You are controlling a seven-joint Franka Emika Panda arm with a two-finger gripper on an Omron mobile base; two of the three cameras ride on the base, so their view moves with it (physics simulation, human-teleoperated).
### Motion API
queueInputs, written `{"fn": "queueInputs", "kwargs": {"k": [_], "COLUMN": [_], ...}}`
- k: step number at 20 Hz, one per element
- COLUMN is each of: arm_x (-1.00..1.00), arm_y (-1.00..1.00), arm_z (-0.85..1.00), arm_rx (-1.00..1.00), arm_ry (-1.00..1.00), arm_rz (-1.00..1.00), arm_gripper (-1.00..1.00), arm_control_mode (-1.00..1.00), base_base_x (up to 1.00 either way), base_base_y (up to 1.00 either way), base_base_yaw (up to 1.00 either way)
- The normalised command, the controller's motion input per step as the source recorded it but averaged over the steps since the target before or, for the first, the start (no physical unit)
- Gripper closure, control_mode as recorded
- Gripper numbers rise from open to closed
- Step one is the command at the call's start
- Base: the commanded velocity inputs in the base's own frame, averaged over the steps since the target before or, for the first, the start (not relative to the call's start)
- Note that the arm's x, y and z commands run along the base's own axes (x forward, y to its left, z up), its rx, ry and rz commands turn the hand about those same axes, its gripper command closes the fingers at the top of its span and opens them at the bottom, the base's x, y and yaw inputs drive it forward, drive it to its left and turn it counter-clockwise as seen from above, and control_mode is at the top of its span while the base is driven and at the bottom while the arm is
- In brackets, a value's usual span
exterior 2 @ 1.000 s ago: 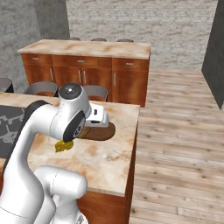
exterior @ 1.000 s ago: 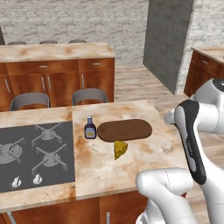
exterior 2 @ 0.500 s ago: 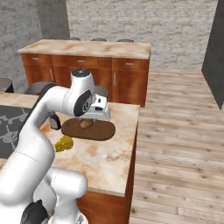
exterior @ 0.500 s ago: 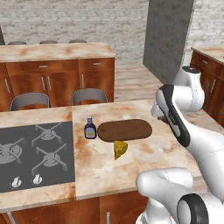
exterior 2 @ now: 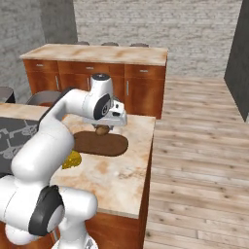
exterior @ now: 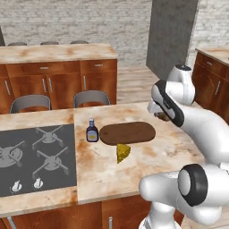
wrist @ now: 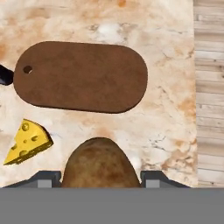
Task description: Retrieve the reheated potato from the microwave, then place the potato, cheese, and condiment on the cutting board.
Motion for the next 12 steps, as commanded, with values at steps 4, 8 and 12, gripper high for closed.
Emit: {"fn": "queueInputs", "kwargs": {"k": [4,8,12], "arm_x": [0.62,0.64,0.60], "arm_y": [0.03,0.02,0.00], "arm_z": [-0.41,-0.32,-0.35], "arm_rx": [0.00,0.00,0.00], "arm_ry": [-0.01,0.03,0.05], "arm_rz": [0.00,0.00,0.01], "arm_gripper": [1.00,1.00,1.00], "arm_control_mode": [-1.00,-1.00,-1.00], "base_base_x": [0.00,0.00,0.00], "base_base_y": [0.00,0.00,0.00], "base_base_yaw": [0.00,0.00,0.00]}}
